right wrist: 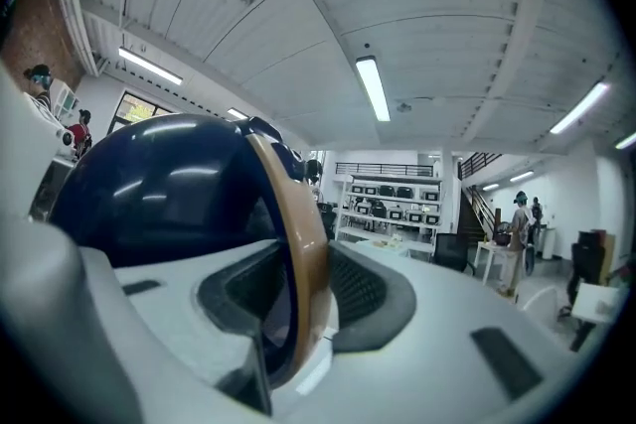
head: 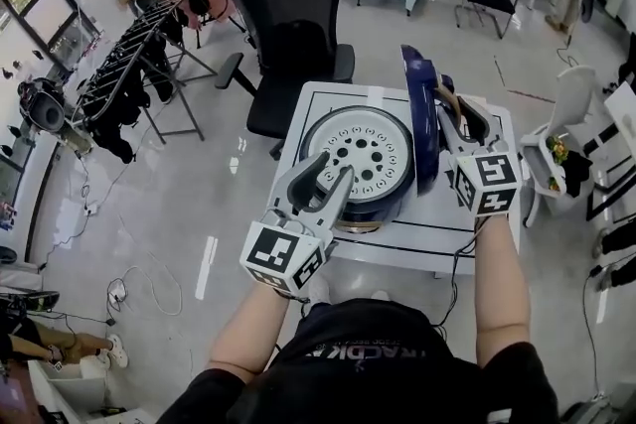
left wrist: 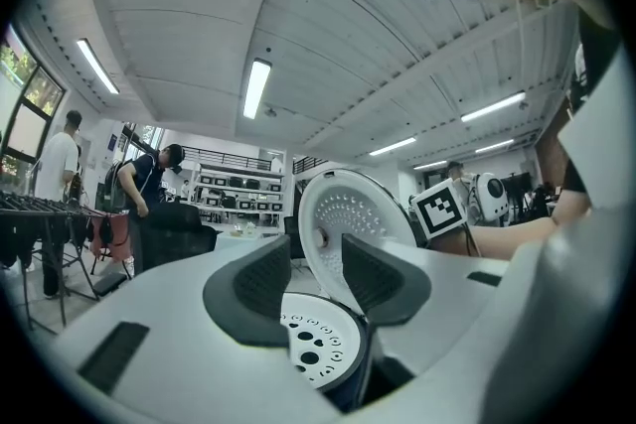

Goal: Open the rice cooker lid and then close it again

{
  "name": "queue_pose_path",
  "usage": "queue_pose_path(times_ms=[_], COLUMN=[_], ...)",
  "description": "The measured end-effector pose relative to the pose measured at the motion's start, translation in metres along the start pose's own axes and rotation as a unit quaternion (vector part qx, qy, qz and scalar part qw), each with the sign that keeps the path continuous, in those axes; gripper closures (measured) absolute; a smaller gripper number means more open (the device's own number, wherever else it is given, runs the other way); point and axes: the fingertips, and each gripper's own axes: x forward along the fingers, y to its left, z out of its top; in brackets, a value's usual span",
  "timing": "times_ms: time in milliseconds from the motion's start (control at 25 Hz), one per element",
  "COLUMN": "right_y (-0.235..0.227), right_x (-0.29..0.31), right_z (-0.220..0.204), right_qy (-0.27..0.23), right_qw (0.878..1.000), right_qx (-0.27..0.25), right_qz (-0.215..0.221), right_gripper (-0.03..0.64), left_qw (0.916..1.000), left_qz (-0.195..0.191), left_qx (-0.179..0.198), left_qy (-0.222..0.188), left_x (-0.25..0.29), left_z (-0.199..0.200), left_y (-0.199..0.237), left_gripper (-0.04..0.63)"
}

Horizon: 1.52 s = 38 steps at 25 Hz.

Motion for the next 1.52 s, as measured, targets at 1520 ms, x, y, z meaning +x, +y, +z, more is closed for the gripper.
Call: queue_pose_path(times_ms=[1520], right_y=[0.144], right_x=[0.061], right_z=[-0.015], right_qy=[0.148], right_qw=[0.930], right_qx=[-0.338], right_qz=[-0.008], right_gripper=[0.469], left_qw=[0.9977], left_qz=[-0.068], left_qx=[-0.003], left_qy=[0.005], left_x=[-0.002], left_z=[0.008], left_y=[0.095], left_gripper=[0.592])
